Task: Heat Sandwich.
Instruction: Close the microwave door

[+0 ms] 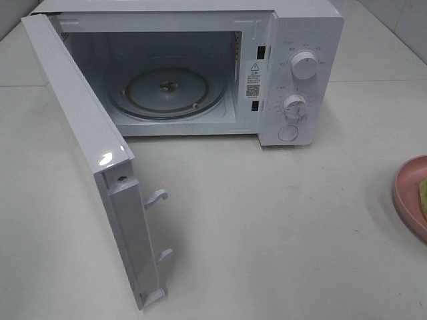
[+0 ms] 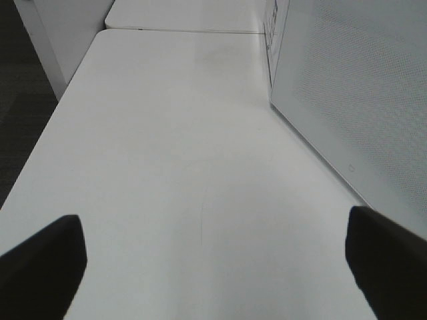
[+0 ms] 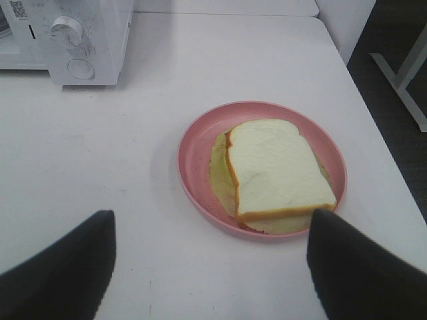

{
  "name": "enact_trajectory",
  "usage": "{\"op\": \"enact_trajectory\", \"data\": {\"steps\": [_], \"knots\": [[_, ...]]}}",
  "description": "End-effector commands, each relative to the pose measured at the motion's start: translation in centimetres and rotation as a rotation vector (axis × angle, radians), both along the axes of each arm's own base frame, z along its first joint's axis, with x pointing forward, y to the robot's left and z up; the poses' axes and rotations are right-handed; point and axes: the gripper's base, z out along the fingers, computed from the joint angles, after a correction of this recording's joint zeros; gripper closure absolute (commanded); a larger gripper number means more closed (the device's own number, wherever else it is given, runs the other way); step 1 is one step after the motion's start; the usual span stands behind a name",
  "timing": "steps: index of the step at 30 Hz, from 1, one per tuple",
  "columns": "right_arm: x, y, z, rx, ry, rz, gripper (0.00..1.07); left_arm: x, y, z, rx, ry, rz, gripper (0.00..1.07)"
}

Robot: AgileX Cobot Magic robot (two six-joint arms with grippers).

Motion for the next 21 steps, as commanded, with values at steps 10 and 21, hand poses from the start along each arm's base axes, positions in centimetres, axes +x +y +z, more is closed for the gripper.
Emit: {"op": "enact_trajectory", "data": {"steps": [10,21], "knots": [[-0.4,0.0,0.0,-0.002,-0.033,-0.003,0.31,-0.3,-0.1,0.1,-0.018,-0.031,-0.003,0.05],[-0.4,0.0,0.0,-0.002,-0.033,-0.003,0.31,1.2,-0.1,1.4,-0.015,-0.035,-0.004,0.08]]}}
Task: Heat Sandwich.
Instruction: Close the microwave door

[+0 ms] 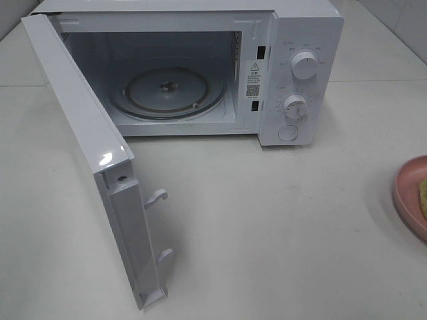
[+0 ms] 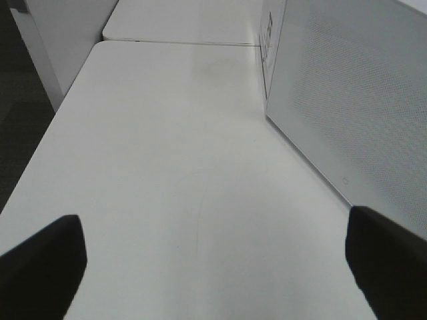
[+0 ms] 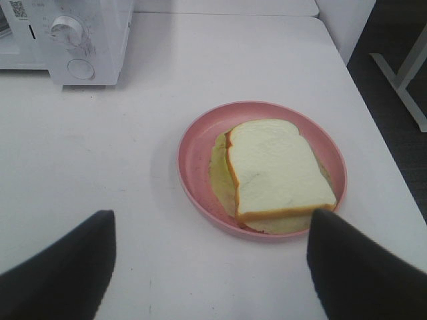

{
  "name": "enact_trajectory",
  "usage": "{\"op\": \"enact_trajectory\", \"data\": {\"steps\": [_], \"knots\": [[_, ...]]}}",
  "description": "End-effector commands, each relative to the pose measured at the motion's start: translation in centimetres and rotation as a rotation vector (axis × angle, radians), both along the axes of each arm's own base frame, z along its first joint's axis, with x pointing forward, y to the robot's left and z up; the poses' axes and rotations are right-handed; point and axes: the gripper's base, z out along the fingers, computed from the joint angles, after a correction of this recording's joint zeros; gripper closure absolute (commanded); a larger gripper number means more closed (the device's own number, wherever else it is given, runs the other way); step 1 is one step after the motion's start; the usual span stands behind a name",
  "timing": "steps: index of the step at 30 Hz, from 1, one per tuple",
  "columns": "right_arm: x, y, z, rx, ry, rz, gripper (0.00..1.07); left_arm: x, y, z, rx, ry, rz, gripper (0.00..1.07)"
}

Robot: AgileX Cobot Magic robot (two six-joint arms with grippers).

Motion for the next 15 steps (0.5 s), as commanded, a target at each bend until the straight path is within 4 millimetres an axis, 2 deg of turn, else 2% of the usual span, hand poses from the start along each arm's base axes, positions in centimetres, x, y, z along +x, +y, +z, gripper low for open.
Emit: {"op": "enact_trajectory", "data": {"steps": [1,7,8,9,10,12,13,15], "knots": [[-0.4,0.0,0.0,-0.002,-0.033,-0.003,0.31,0.7,0.0,0.7,-0.002,-0.018,0.004,0.08],[-0.4,0.0,0.0,-0.002,-0.033,-0.003,0.31,3.0,0.0,1.0,-0.008,0.038,0.004,0.25],[-0.4,0.0,0.0,-0.002,-0.033,-0.003,0.31,3.8,0.0,1.1,-0.016,0.048,0.002,0.36],[-0.4,0.0,0.0,-0.002,-0.033,-0.003,0.31,4.1,0.0,1.1,-0.016,0.048,0.002,0.40],[-0.4,0.0,0.0,-0.002,-0.033,-0.003,0.31,4.1,0.0,1.1,-0.016,0.048,0.002,0.40],[-0.4,0.0,0.0,-0.002,-0.033,-0.003,0.31,4.8,0.0,1.2,-0.016,0.049,0.003,0.51],[-0.4,0.0,0.0,-0.002,-0.033,-0.003,0.31,5.5,0.1,1.3,-0.015,0.033,0.004,0.61],[-0.4,0.0,0.0,-0.002,-0.033,-0.003,0.31,5.9,0.1,1.3,-0.015,0.024,0.005,0.65]]}}
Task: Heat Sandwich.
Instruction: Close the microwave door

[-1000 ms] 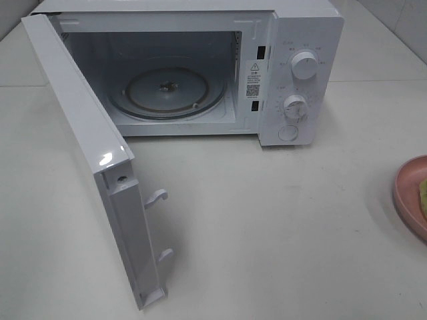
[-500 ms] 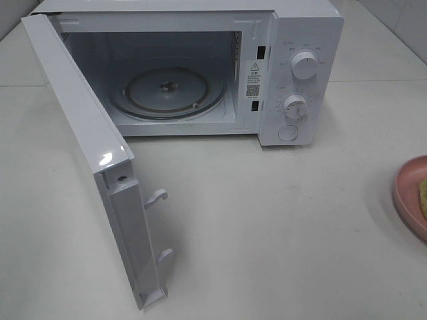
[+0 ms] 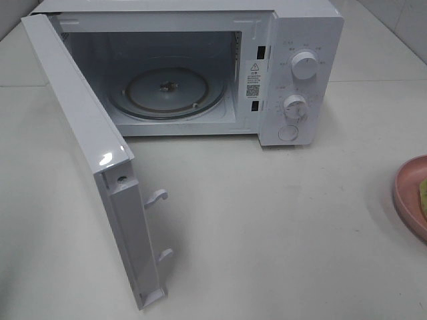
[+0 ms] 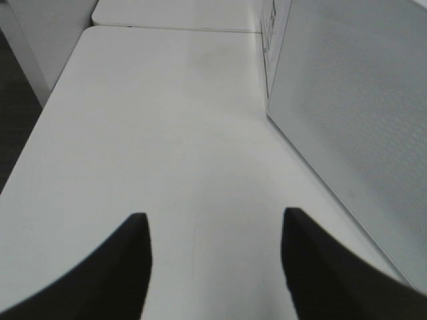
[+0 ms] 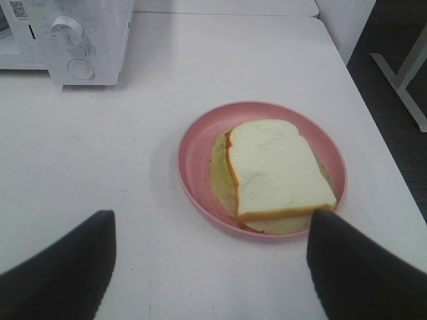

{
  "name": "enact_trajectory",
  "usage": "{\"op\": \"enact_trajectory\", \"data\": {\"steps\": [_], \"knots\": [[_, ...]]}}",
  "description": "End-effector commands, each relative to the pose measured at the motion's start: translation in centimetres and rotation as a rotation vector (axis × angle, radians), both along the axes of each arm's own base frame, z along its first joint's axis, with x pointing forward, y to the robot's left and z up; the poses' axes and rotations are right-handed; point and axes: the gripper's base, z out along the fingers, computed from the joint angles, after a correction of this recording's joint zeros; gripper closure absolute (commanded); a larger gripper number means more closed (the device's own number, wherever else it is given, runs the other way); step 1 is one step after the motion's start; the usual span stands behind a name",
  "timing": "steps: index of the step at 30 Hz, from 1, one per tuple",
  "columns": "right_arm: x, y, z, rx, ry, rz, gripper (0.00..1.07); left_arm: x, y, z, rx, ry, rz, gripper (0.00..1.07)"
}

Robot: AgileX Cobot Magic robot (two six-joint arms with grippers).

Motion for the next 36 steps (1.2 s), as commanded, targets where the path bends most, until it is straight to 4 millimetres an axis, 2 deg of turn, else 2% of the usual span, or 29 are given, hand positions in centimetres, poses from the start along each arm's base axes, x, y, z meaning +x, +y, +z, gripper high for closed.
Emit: {"op": "enact_trajectory", "data": {"steps": [1,2,3,4,6,7,8,9,20,32,33,36], "knots": [[-0.4,0.0,0.0,-0.002,-0.033,-0.003,0.31,1.2,0.0,0.3,-0.006,-0.052,0.006,0.69],[-0.4,0.0,0.0,-0.002,-0.033,-0.003,0.31,1.9,0.1,0.0,-0.006,-0.061,0.007,0.77],[-0.4,0.0,0.0,-0.002,-0.033,-0.003,0.31,2.3,0.1,-0.2,-0.006,-0.062,0.008,0.81],[-0.4,0.0,0.0,-0.002,-0.033,-0.003,0.31,2.3,0.1,-0.2,-0.006,-0.062,0.008,0.81],[-0.4,0.0,0.0,-0.002,-0.033,-0.003,0.31,3.2,0.1,-0.9,-0.004,-0.062,0.009,0.91],[-0.4,0.0,0.0,-0.002,-0.033,-0.003,0.31,3.6,0.1,-1.1,0.002,-0.064,0.008,1.01],[-0.4,0.0,0.0,-0.002,-0.033,-0.003,0.31,3.6,0.1,-1.1,0.002,-0.064,0.008,1.01],[-0.4,0.0,0.0,-0.002,-0.033,-0.003,0.31,3.9,0.2,-1.4,0.011,-0.072,0.007,1.06],[-0.4,0.0,0.0,-0.002,-0.033,-0.003,0.31,7.4,0.3,-3.9,0.119,-0.163,-0.033,1.06],[-0.4,0.0,0.0,-0.002,-0.033,-0.003,0.31,11.2,0.4,-5.5,0.127,-0.268,-0.027,1.06],[-0.4,0.0,0.0,-0.002,-0.033,-0.003,0.31,12.0,0.1,-5.9,0.121,-0.273,-0.039,1.06],[-0.4,0.0,0.0,-0.002,-0.033,-0.003,0.31,12.8,-0.2,-6.5,0.119,-0.266,-0.061,1.06]]}}
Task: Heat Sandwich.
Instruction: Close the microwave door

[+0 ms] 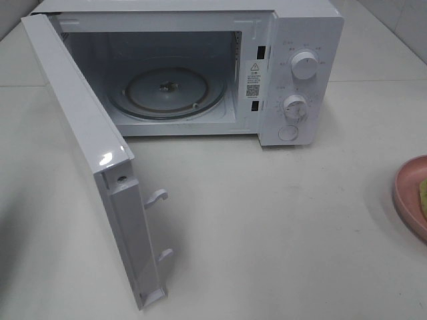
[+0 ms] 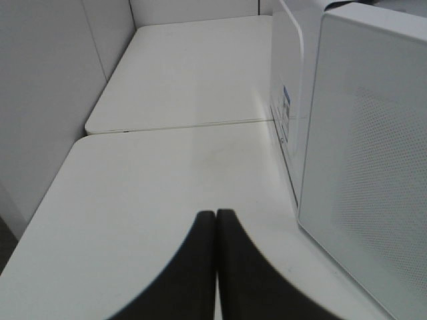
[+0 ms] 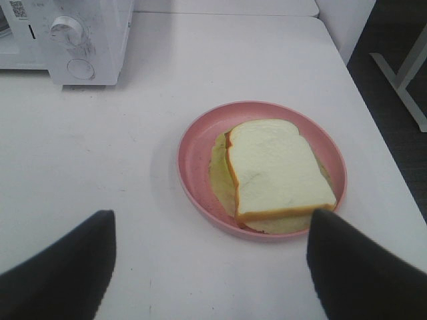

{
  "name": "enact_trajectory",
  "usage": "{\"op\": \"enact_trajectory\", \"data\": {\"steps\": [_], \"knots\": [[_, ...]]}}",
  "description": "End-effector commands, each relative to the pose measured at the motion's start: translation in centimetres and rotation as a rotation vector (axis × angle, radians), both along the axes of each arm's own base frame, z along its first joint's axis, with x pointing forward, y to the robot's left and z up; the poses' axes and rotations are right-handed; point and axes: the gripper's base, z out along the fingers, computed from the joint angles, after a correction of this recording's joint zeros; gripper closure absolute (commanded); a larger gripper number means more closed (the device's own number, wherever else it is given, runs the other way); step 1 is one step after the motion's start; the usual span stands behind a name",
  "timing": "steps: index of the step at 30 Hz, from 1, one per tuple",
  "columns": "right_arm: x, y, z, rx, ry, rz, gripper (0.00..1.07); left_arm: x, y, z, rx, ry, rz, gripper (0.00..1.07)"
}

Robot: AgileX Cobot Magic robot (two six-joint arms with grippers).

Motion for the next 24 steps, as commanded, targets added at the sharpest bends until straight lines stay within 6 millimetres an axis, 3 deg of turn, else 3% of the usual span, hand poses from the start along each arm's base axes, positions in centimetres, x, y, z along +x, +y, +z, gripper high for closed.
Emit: {"op": "enact_trajectory", "data": {"steps": [1,9,14,17,24], "knots": [[-0.4,0.0,0.0,-0.002,-0.033,-0.003,0.31,1.6,-1.0,-0.9,0.012,-0.029,-0.062,1.06],[-0.4,0.0,0.0,-0.002,-0.033,-0.003,0.31,4.1,-3.8,-3.2,0.017,-0.083,-0.206,1.06],[-0.4,0.0,0.0,-0.002,-0.033,-0.003,0.31,4.6,-5.1,-4.4,0.004,-0.066,-0.262,1.06],[-0.4,0.0,0.0,-0.002,-0.033,-0.003,0.31,5.1,-6.9,-5.2,0.014,-0.045,-0.338,1.06],[-0.4,0.0,0.0,-0.002,-0.033,-0.003,0.31,5.7,-9.5,-5.7,0.011,-0.024,-0.431,1.06]]}}
